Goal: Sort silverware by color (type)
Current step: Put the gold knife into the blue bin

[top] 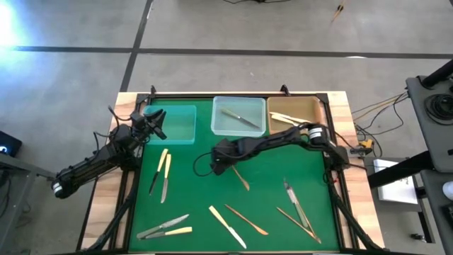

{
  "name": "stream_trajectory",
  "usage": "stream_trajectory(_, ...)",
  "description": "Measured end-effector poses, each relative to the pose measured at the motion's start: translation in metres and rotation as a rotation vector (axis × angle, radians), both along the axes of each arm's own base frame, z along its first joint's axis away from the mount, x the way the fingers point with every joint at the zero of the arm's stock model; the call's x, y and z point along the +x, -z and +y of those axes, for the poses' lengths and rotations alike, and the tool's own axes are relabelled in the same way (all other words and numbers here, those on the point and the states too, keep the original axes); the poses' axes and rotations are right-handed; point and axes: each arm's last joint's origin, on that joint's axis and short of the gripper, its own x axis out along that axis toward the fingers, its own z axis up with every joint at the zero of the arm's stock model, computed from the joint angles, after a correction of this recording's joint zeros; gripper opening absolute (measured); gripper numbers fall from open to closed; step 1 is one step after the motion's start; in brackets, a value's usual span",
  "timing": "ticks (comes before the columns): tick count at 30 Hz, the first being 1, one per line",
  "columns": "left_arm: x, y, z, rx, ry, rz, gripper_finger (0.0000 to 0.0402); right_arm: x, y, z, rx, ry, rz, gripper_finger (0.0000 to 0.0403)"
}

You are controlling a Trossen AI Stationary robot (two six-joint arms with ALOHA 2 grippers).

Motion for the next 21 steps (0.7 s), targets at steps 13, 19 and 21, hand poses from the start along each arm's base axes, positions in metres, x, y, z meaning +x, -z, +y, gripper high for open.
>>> stream_trajectory(13,0.0,0.0,0.0,0.0,0.001,0.0,0.0075,0.021,0.031,0.0,-0.008,-0.108,0.186,0.0028)
stream_trajectory(19,0.0,0.0,0.0,0.0,0.0,0.0,0.0075,0.029,0.024,0.0,0.017,-0.138,0.172,0.0014)
stream_trajectory(21,0.0,0.0,0.0,0.0,0.001,0.0,0.0075,0.032,0.014,0.0,0.014,-0.149,0.152,0.0013)
